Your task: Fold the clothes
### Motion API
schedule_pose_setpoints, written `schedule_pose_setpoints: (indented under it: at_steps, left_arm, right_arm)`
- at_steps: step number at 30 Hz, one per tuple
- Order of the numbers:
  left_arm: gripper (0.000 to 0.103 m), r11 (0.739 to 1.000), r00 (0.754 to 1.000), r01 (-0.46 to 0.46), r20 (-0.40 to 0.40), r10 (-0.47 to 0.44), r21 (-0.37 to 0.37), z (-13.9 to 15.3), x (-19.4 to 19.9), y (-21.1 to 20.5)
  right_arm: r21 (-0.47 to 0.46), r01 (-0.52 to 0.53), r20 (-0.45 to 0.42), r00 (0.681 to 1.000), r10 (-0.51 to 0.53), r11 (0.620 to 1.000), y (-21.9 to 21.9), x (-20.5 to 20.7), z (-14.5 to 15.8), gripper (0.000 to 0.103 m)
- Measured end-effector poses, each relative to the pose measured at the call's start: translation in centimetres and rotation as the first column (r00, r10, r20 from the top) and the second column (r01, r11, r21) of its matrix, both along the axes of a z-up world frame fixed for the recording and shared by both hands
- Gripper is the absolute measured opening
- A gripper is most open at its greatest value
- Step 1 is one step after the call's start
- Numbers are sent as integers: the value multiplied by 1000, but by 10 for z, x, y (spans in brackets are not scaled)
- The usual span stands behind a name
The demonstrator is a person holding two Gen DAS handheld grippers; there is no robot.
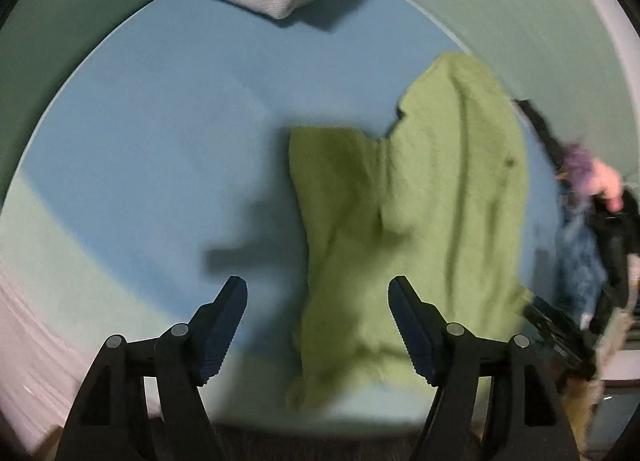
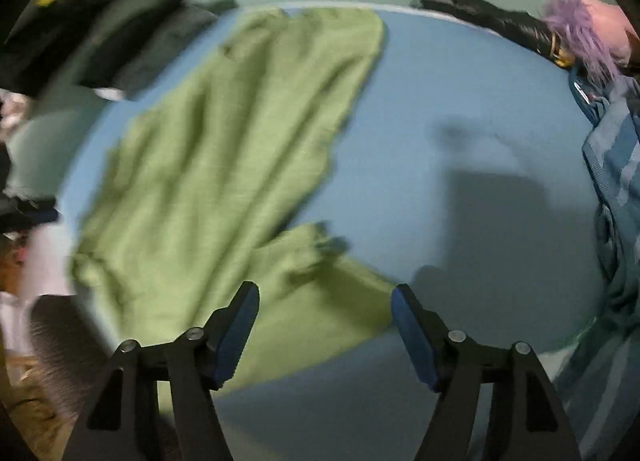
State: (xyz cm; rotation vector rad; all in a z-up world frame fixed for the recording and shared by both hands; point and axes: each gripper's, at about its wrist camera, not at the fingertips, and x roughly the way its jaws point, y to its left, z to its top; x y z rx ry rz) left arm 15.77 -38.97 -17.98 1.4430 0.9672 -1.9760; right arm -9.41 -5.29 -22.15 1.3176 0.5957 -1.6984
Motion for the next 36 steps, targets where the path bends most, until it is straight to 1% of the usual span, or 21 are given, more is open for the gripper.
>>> schedule_pose_setpoints:
  at_steps: [3,4,5,6,8,9,10,13,15,19,22,25,26,29,30,31,32,33,34,35,36]
  left_arm:
    - [74,999,1000,-12,2,12,-44,-10,-22,-18]
    - [72,999,999,-40,-18,40,-33,-18,-27,-20]
    - [67,994,995,-94,-27,92,-55,-19,-24,-21]
    - [60,986,989,-147,-36,145,-76,-19,-22,-21]
    - [3,970,975,-214,-77,206,-113,-15,-15,-23]
    - [3,969,968,-226,-131,213,-95,-11,-6,-25]
    - [3,966,963,-240,-146,225,-97,-9,0,-27]
    - [2,929,936,-341,-139,322,-142,-4,35,-44]
    - [2,904,906,-412,-152,395,-109,-8,68,-57]
    - [2,862,853,-506,-162,496,-25,-22,123,-76]
    - [2,854,837,-519,-189,514,24,-27,138,-77]
    - [2,862,847,-507,-177,501,15,-26,134,-73]
    - [2,858,843,-513,-179,508,20,-27,135,-72]
    - [2,822,800,-566,-197,567,66,-29,148,-73]
    - [3,811,786,-576,-202,584,106,-31,153,-73]
    - [3,813,793,-571,-181,582,113,-30,154,-70]
    - [5,817,801,-565,-160,577,116,-28,155,-67]
    - [8,833,822,-546,-137,554,89,-22,154,-60]
    - [25,849,841,-524,-116,528,63,-15,154,-53]
    - [50,871,862,-488,-132,490,47,-6,153,-42]
    - [62,892,880,-449,-151,451,43,2,150,-30]
  right_arm:
    - [25,2,-8,1000,-1,1000,-14,10,-19,70]
    - [24,-4,-16,1000,4,1000,-16,16,-21,62]
    - [29,-21,-26,999,22,999,-17,22,-20,45]
    - [35,-39,-35,999,40,999,-18,29,-20,37]
    - [31,-71,-14,997,71,997,-14,36,-17,10]
    - [27,-68,-3,998,68,997,-9,36,-14,9]
    - [27,-22,-13,1000,22,999,0,28,-10,8]
    - [13,147,-23,989,-147,989,32,-2,3,7]
    - [-13,266,-8,964,-266,964,62,-27,11,7]
    - [-37,413,-14,910,-414,910,93,-49,23,7]
    - [-39,426,-12,904,-426,904,91,-55,20,7]
    - [-41,438,-10,899,-439,898,88,-61,16,8]
    - [-41,442,-10,897,-443,896,87,-63,15,9]
    - [-53,453,-12,891,-454,890,89,-67,18,9]
    - [-66,450,-6,892,-451,891,96,-65,25,10]
    - [-80,447,-1,894,-448,891,103,-62,32,19]
    - [-93,444,4,895,-445,891,110,-60,39,40]
    - [-107,441,10,897,-442,891,117,-57,46,46]
    - [-120,438,15,898,-439,891,124,-54,53,47]
    - [-134,435,20,900,-436,891,131,-52,60,47]
    - [-144,421,28,906,-422,895,136,-47,65,47]
